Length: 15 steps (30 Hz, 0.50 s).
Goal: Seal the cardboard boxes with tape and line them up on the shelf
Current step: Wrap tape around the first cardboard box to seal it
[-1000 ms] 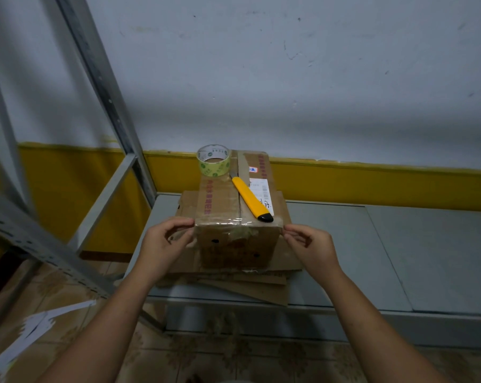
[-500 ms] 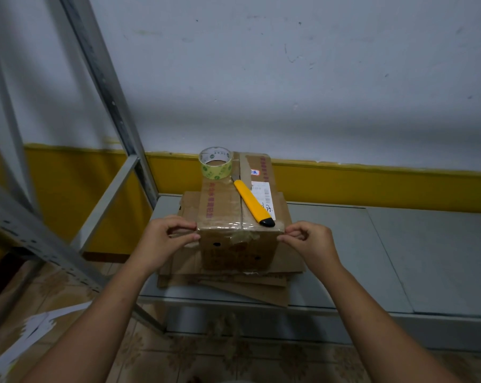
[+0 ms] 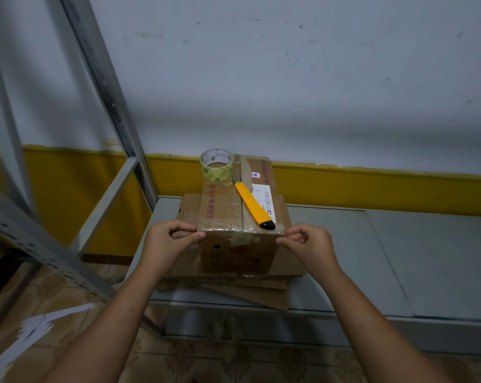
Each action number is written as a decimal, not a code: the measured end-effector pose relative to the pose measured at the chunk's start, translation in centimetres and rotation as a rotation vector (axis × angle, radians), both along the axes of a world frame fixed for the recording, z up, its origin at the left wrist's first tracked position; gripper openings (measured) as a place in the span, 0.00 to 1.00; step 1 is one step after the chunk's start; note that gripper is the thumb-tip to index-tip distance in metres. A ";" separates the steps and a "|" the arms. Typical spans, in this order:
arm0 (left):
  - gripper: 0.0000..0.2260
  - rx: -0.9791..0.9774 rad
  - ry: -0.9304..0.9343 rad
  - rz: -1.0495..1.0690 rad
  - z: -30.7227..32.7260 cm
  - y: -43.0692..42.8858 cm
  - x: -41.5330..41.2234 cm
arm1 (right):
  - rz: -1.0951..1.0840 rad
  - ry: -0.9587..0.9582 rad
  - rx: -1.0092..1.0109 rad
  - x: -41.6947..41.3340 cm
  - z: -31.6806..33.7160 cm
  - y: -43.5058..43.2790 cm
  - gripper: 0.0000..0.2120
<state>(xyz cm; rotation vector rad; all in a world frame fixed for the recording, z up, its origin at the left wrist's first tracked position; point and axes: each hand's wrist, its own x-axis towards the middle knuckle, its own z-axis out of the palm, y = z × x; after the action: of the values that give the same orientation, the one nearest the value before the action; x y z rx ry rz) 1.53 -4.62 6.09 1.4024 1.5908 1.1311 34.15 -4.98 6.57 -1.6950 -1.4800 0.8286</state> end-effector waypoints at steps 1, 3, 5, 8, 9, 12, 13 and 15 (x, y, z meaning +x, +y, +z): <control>0.12 -0.009 -0.008 -0.015 0.0 0.0 -0.3 | 0.015 0.011 -0.010 0.1 0.2 -0.1 0.12; 0.12 -0.008 -0.004 -0.017 0.0 0.0 -0.5 | 0.022 0.009 -0.005 0.1 0.2 0.0 0.11; 0.10 0.013 0.015 0.014 0.0 -0.1 -0.1 | 0.006 -0.026 0.023 -0.2 0.0 0.1 0.08; 0.09 0.031 0.035 0.058 -0.4 -0.1 0.6 | -0.033 -0.051 0.064 -0.8 -0.6 0.0 0.06; 0.09 0.034 0.045 0.061 -0.5 -0.2 0.6 | -0.039 -0.052 0.072 -0.9 -0.7 -0.1 0.07; 0.10 0.032 0.053 0.022 -0.4 -0.3 0.4 | -0.026 -0.020 0.058 -0.7 -0.6 -0.3 0.09; 0.12 0.032 0.028 0.005 -0.3 -0.4 0.5 | -0.018 -0.016 0.052 -0.6 -0.5 -0.4 0.09; 0.15 0.066 -0.009 0.001 -0.3 -0.7 1.4 | -0.013 -0.027 0.052 -0.7 -0.6 -0.4 0.09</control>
<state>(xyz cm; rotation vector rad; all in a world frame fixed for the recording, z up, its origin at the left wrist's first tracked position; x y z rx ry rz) 2.89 -5.28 5.81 1.4369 1.5613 1.1989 33.48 -5.33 5.94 -1.6818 -1.4942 0.7574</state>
